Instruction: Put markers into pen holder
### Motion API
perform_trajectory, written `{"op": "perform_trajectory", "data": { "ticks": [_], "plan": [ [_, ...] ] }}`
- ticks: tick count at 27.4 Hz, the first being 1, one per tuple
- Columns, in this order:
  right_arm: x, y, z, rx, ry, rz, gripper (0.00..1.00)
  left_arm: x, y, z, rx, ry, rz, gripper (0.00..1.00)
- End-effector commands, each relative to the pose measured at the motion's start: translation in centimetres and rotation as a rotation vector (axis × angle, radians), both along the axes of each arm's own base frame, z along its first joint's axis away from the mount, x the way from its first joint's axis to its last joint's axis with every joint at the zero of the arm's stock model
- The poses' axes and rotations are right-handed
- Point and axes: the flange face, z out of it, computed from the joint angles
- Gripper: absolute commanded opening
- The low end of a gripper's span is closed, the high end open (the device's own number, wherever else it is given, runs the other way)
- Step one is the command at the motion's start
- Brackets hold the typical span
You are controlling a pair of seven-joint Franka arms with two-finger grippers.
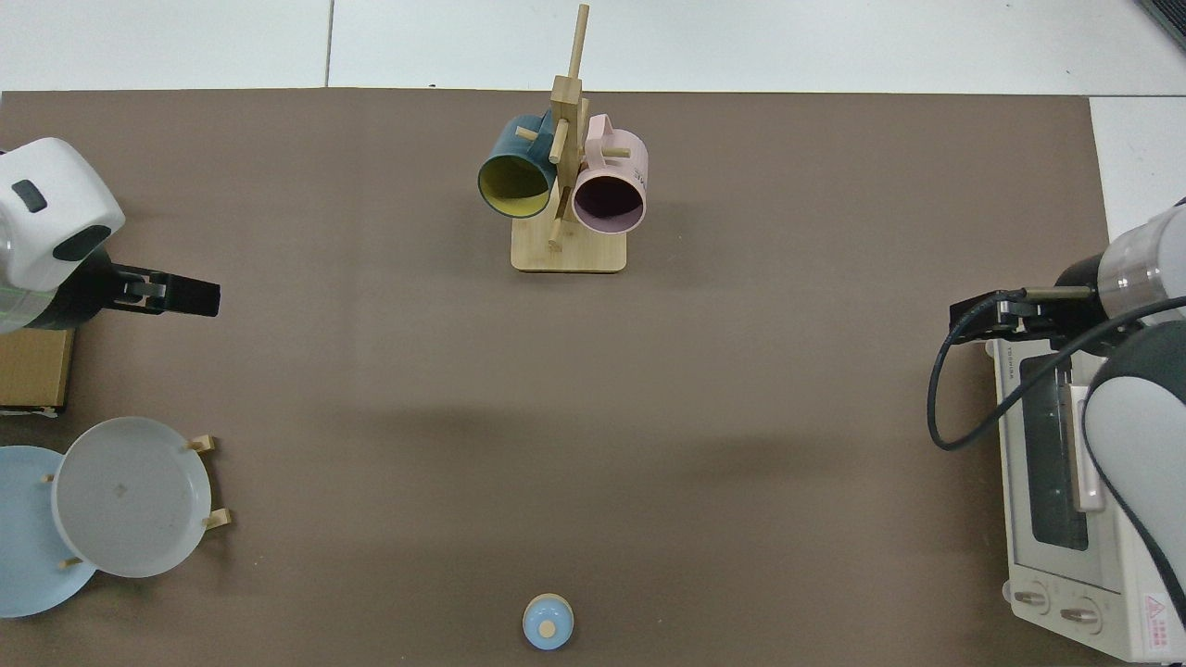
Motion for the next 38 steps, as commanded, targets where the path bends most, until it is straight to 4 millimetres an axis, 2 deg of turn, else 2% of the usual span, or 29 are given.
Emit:
{"op": "perform_trajectory", "data": {
  "ticks": [1, 3, 6, 10, 12, 15, 18, 22, 36, 38],
  "plan": [
    [-0.2, -0.5, 0.2, -0.006, -0.004, 0.022, 1.0, -0.8, -0.8, 0.8, -0.032, 0.025, 0.029, 1.0],
    [-0.2, -0.5, 0.2, -0.006, -0.003, 0.022, 1.0, -1.0, -2.1, 0.9, -0.024, 0.027, 0.026, 1.0],
    [-0.2, -0.5, 0.2, -0.006, -0.004, 0.022, 1.0, -1.0, -2.6, 1.0, -0.028, 0.025, 0.026, 1.0],
    [-0.2, -0.5, 0.2, -0.006, -0.003, 0.022, 1.0, -1.0, -2.1, 1.0, -0.039, 0.031, 0.042, 1.0],
    [-0.2, -0.5, 0.2, -0.006, -0.004, 0.022, 1.0, -1.0, -2.4, 0.7, -0.037, 0.046, 0.042, 1.0],
    [-0.2, -0.5, 0.2, -0.006, -0.003, 0.022, 1.0, -0.8, -2.8, 1.8, -0.038, 0.038, 0.034, 1.0],
    [-0.2, -0.5, 0.2, -0.006, -0.003, 0.022, 1.0, -0.6, -3.1, 1.6, -0.033, 0.052, 0.025, 1.0],
    [-0.2, -0.5, 0.2, -0.006, -0.004, 0.022, 1.0, -0.8, -2.2, 2.1, -0.03, 0.039, 0.026, 1.0],
    [-0.2, -0.5, 0.2, -0.006, -0.004, 0.022, 1.0, -1.3, -3.0, 2.4, -0.03, 0.05, 0.01, 1.0],
    [-0.2, -0.5, 0.2, -0.006, -0.004, 0.022, 1.0, -1.5, -3.6, 2.4, -0.029, 0.056, -0.002, 1.0]
  ]
}}
